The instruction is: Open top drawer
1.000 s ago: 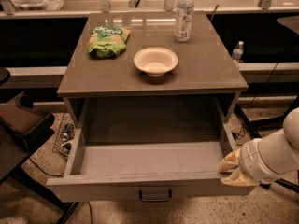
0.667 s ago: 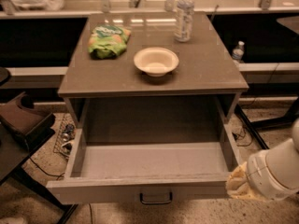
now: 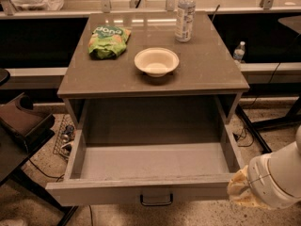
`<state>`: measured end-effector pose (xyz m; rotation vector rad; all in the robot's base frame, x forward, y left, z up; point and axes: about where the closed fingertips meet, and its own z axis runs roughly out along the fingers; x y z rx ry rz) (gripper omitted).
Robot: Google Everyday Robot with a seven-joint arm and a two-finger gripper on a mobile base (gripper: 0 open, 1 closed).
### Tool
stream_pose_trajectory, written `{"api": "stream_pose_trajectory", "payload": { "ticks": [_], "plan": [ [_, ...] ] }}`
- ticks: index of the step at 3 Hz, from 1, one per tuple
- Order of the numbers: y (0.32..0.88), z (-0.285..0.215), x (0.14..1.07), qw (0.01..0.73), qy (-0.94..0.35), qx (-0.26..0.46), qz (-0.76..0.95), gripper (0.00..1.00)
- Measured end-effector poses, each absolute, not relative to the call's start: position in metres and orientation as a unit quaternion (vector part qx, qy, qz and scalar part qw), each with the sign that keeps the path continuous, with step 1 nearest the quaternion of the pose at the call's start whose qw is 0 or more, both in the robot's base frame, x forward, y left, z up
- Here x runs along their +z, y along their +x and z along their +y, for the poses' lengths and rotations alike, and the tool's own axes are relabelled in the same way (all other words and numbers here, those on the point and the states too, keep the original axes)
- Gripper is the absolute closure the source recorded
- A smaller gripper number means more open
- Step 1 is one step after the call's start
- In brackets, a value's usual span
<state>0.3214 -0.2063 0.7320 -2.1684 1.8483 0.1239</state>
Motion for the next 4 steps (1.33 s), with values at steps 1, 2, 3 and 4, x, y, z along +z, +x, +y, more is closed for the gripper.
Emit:
{"api": "stream_pose_trajectory", "payload": {
  "ticks": [1,2,3,4],
  "plan": [
    [0.333,-0.208,0.729,0.149,-0.753,0.04,0.64,1.0],
    [0.355,-0.208,0.721,0.148,-0.757,0.038,0.635,1.0],
    [0.376,-0.206,0.716,0.147,-0.765,0.038,0.626,1.0],
    [0.403,-0.207,0.701,0.147,-0.772,0.047,0.617,1.0]
  ]
}}
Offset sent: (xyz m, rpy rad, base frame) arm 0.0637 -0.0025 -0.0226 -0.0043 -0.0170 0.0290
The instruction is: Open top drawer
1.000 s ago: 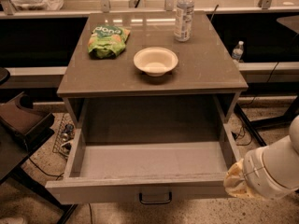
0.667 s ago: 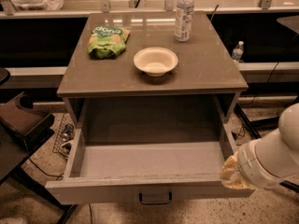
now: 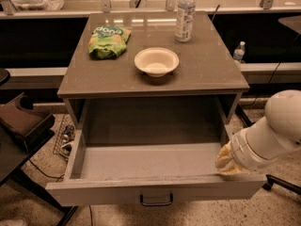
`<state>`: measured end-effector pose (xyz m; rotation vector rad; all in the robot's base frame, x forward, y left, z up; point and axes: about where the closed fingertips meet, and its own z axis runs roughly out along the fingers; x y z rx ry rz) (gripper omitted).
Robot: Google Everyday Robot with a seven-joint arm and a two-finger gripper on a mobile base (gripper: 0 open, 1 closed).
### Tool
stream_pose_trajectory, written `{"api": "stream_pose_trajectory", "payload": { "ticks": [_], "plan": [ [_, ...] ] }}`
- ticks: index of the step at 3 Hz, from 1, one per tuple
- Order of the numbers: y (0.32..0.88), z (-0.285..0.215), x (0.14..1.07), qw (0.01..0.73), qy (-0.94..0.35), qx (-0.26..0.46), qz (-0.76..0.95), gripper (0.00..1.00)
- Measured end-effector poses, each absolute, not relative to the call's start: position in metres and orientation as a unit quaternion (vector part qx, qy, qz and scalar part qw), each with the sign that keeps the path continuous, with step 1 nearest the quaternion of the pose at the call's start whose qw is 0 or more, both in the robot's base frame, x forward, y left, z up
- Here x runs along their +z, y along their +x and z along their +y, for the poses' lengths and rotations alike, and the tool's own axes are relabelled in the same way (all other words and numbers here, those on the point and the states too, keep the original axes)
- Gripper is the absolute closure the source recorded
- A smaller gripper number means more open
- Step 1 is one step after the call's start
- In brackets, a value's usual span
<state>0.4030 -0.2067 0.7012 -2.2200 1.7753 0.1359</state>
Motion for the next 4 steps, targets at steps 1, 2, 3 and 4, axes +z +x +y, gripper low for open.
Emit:
{"api": "stream_pose_trajectory", "payload": {
  "ticks": [1,2,3,4],
  "plan": [
    [0.425,-0.207,0.687,0.147,-0.776,0.059,0.611,1.0],
    [0.428,-0.206,0.655,0.164,-0.766,0.092,0.615,1.0],
    [0.425,-0.205,0.641,0.173,-0.759,0.108,0.618,1.0],
    [0.408,-0.212,0.64,0.167,-0.749,0.109,0.632,1.0]
  ]
}}
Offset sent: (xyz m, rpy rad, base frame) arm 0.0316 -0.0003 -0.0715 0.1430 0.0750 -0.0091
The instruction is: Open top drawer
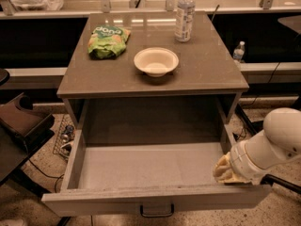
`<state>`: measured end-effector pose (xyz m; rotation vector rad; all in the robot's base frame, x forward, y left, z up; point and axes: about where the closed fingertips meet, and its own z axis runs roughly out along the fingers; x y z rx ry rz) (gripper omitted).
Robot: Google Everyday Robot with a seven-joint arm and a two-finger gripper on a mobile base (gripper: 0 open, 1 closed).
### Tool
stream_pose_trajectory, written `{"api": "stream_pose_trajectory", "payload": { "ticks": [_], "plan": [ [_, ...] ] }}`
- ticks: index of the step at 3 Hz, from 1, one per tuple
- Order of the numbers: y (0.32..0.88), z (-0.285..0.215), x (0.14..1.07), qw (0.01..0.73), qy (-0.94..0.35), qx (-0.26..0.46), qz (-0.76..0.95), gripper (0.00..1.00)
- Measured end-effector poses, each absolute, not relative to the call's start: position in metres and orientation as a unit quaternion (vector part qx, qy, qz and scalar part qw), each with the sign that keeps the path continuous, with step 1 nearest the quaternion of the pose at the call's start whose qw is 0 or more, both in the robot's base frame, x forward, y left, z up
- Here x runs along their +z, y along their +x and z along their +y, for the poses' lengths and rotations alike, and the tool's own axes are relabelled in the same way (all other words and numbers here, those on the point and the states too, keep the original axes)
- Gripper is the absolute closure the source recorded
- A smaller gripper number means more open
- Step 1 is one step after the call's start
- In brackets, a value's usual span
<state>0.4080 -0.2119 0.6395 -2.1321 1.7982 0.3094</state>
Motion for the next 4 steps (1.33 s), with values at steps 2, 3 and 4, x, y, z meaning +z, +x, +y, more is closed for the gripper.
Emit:
{"api": "stream_pose_trajectory", "payload": {
  "ticks": [2,3,4],
  "plan": [
    [0.362,-0.22,0.65,0.136,-0.729,0.106,0.663,0.98],
    [0.316,-0.226,0.661,0.104,-0.705,0.113,0.692,0.76],
    [0.317,-0.226,0.667,0.104,-0.705,0.113,0.692,0.45]
  ]
}}
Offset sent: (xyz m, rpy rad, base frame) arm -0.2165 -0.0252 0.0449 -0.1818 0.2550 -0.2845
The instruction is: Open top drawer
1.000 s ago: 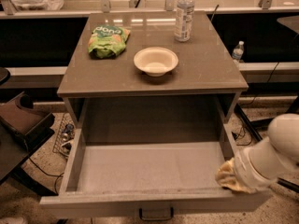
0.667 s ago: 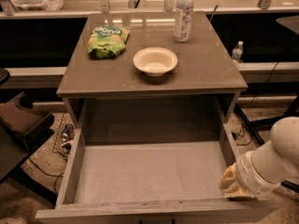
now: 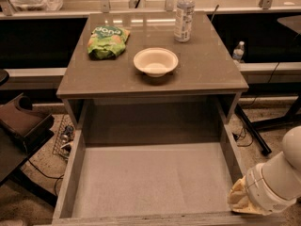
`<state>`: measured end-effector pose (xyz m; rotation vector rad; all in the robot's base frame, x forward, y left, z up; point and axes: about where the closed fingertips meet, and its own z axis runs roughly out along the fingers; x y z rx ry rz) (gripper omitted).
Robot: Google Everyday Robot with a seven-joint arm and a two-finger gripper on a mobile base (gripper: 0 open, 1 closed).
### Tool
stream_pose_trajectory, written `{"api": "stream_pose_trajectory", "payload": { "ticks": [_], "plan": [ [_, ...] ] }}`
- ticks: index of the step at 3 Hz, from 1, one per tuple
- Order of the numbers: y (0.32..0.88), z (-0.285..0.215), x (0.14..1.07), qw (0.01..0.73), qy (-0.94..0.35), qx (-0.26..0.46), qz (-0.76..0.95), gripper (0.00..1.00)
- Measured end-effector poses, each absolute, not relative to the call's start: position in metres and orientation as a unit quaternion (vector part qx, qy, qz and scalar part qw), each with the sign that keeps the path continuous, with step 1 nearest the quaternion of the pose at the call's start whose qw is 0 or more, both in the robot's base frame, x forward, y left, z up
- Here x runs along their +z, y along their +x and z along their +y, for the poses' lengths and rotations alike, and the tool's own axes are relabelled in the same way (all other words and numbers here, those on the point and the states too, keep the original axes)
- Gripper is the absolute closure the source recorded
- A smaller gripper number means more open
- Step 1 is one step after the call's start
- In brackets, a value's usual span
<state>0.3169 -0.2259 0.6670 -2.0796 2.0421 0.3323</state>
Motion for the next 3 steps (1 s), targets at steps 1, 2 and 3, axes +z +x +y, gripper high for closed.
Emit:
{"api": "stream_pose_trajectory", "payload": {
  "ticks": [1,2,3],
  "plan": [
    [0.3169,-0.2259,0.667,0.104,-0.705,0.113,0.692,0.22],
    [0.3168,-0.2258,0.6676,0.104,-0.705,0.112,0.692,0.0],
    [0.3173,-0.2258,0.6676,0.104,-0.705,0.112,0.692,0.0]
  ]
}}
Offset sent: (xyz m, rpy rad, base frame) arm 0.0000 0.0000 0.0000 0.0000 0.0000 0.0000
